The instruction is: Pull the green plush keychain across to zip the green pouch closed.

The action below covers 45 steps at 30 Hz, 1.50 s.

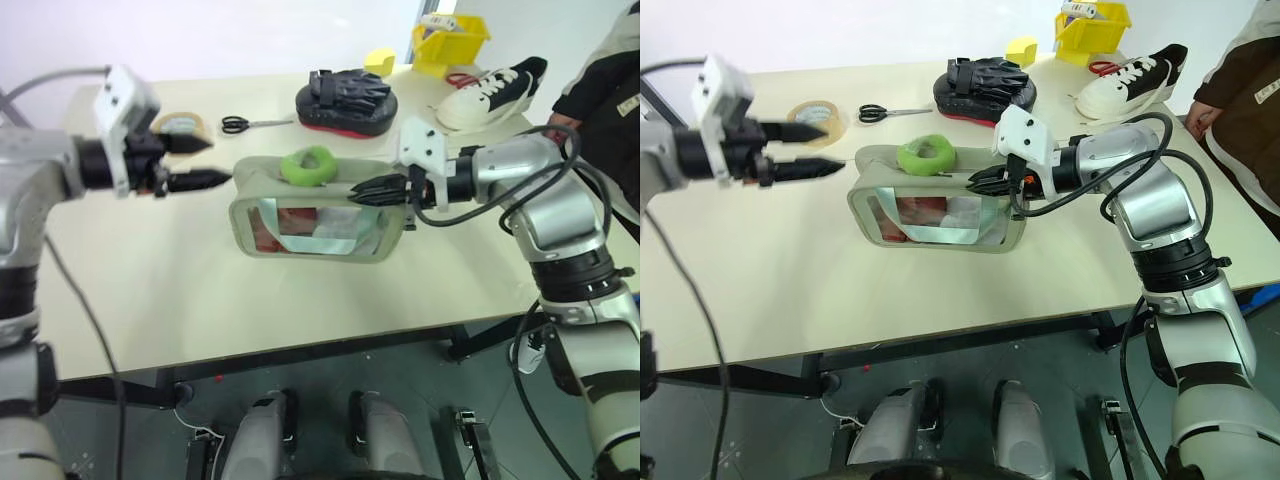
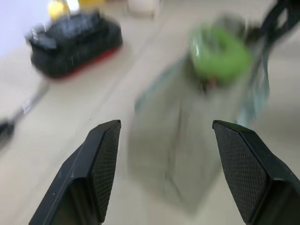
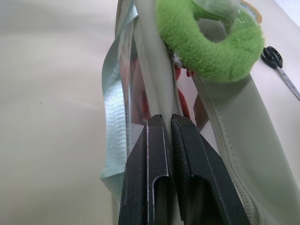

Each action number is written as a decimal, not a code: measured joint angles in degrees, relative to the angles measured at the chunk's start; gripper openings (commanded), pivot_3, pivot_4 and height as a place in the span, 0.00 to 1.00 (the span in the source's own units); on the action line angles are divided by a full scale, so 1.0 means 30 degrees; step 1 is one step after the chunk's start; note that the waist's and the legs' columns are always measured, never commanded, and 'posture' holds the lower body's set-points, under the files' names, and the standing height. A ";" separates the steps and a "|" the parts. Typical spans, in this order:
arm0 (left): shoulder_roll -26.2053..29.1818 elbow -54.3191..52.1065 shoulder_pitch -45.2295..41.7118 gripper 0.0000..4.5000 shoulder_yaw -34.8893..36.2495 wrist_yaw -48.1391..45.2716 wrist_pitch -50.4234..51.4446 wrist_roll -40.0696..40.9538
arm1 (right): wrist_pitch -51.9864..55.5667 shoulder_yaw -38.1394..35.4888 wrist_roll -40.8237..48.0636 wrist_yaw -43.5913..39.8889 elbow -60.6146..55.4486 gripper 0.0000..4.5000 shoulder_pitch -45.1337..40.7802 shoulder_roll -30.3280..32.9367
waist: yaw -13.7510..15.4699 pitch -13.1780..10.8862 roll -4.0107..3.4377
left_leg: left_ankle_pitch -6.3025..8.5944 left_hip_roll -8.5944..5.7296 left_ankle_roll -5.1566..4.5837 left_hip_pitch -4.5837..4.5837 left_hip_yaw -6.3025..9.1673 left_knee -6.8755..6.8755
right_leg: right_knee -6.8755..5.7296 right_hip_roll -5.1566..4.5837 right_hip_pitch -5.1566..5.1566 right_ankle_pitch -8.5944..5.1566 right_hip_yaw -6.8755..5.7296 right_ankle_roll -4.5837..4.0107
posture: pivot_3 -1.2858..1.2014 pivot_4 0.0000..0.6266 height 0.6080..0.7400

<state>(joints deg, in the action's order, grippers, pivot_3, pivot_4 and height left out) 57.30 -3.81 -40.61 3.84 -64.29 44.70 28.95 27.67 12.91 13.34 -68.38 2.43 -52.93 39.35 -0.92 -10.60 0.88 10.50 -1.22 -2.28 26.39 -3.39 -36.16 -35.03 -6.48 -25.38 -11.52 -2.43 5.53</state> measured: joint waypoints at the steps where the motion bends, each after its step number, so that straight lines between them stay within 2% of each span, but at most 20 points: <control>1: -0.0022 -0.0276 0.0570 0.74 -0.0051 -0.0138 0.0015 0.0050 | -0.0037 -0.0036 -0.0087 -0.0007 0.0161 0.00 -0.0012 0.0017 | 0.0095 -0.0001 0.0001 | 0.0007 -0.0001 0.0016 0.0008 0.0020 -0.0017 | 0.0002 -0.0007 0.0005 -0.0002 -0.0022 -0.0004 | 0.52 0.24 1.00; 5: -0.0909 -0.1415 0.1317 0.74 -0.0128 0.0489 0.0012 0.0177 | -0.0228 -0.0043 -0.0276 -0.0095 0.0539 0.00 -0.0132 -0.0111 | 0.0127 0.0003 0.0011 | 0.0012 -0.0006 0.0023 0.0014 0.0098 -0.0019 | 0.0126 -0.0030 0.0016 0.0005 -0.0102 -0.0008 | 0.52 0.24 1.00; 9: -0.2708 -0.2038 0.1360 0.74 -0.0524 0.2032 -0.0297 -0.0169 | -0.0555 -0.0030 -0.0357 -0.0184 0.0849 0.00 -0.0283 -0.0393 | 0.0090 0.0006 0.0004 | 0.0005 -0.0008 0.0024 0.0029 0.0077 0.0005 | 0.0092 -0.0028 0.0045 0.0010 -0.0098 0.0001 | 0.52 0.24 1.00; 12: -0.3338 -0.1946 0.1522 0.56 -0.0986 0.2778 -0.0635 -0.0716 | -0.0645 -0.0021 -0.0442 -0.0203 0.0948 0.00 -0.0294 -0.0578 | 0.0030 0.0005 0.0005 | -0.0026 -0.0004 -0.0006 0.0016 0.0061 0.0000 | 0.0011 -0.0025 0.0020 0.0009 -0.0102 0.0000 | 0.52 0.24 1.00; 17: -0.3347 -0.1737 0.1618 0.01 -0.0987 0.2872 -0.1080 -0.1087 | -0.0696 -0.0021 -0.0680 -0.0173 0.1373 0.00 -0.0539 -0.0778 | 0.0050 0.0005 0.0005 | -0.0020 -0.0005 0.0000 0.0016 0.0060 -0.0010 | 0.0016 -0.0025 0.0026 0.0005 -0.0112 -0.0002 | 0.52 0.24 1.00; 28: -0.3350 -0.1391 0.1585 0.01 -0.1005 0.2692 -0.1339 -0.1161 | -0.0707 -0.0042 -0.1009 0.0164 0.1736 0.00 -0.0716 -0.1186 | 0.0040 0.0005 0.0005 | -0.0024 -0.0004 -0.0005 0.0014 0.0064 -0.0008 | 0.0014 -0.0024 0.0025 0.0006 -0.0117 0.0001 | 0.52 0.24 1.00; 32: -0.3394 -0.1469 0.1585 0.00 -0.1004 0.2763 -0.1342 -0.1162 | -0.0156 -0.0121 -0.0968 0.0370 0.2147 0.34 -0.1085 -0.1340 | 0.0046 0.0004 0.0003 | -0.0024 -0.0005 -0.0005 0.0015 0.0064 -0.0006 | 0.0013 -0.0025 0.0022 0.0006 -0.0117 0.0000 | 0.52 0.24 1.00; 36: -0.3524 -0.1764 0.1688 0.00 -0.1016 0.2887 -0.1385 -0.1173 | 0.0209 -0.0113 -0.0821 -0.0394 0.2590 0.80 -0.2048 -0.0771 | 0.0117 -0.0002 -0.0006 | -0.0021 -0.0009 -0.0001 0.0027 0.0063 -0.0015 | 0.0012 -0.0030 0.0015 0.0006 -0.0120 0.0000 | 0.52 0.24 1.00; 38: -0.3573 -0.1783 0.1760 0.00 -0.1006 0.3058 -0.1450 -0.1191 | 0.0073 -0.0115 -0.0902 -0.1019 0.3230 0.99 -0.3169 -0.0114 | 0.0103 -0.0003 -0.0008 | -0.0003 -0.0012 0.0029 0.0026 0.0064 -0.0014 | 0.0014 -0.0033 0.0017 0.0005 -0.0123 -0.0002 | 0.52 0.24 1.00; 42: -0.3665 -0.1790 0.1864 0.00 -0.0973 0.3236 -0.1707 -0.1343 | 0.0834 -0.0438 -0.0712 -0.1689 0.5535 0.99 -0.5933 -0.0278 | 0.0036 -0.0001 -0.0009 | -0.0002 -0.0008 0.0032 0.0013 0.0064 0.0006 | 0.0014 -0.0033 0.0013 0.0004 -0.0122 -0.0003 | 0.52 0.24 1.00; 45: -0.3760 -0.1794 0.1880 0.00 -0.0988 0.3237 -0.1792 -0.1414 | 0.1470 -0.0761 -0.0438 -0.1568 0.7645 0.99 -0.7177 -0.1579 | 0.0051 -0.0001 -0.0008 | -0.0002 -0.0009 0.0033 0.0014 0.0064 -0.0001 | 0.0011 -0.0039 0.0020 0.0006 -0.0124 -0.0001 | 0.52 0.24 1.00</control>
<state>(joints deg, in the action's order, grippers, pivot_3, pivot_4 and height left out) 46.02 -9.20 -34.97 0.88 -54.58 39.32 24.71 32.08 10.62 12.03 -73.08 25.36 -74.46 34.61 -0.76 -10.61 0.86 10.49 -1.25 -2.18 26.43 -3.20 -36.16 -35.00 -6.60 -25.32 -11.50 -2.81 5.53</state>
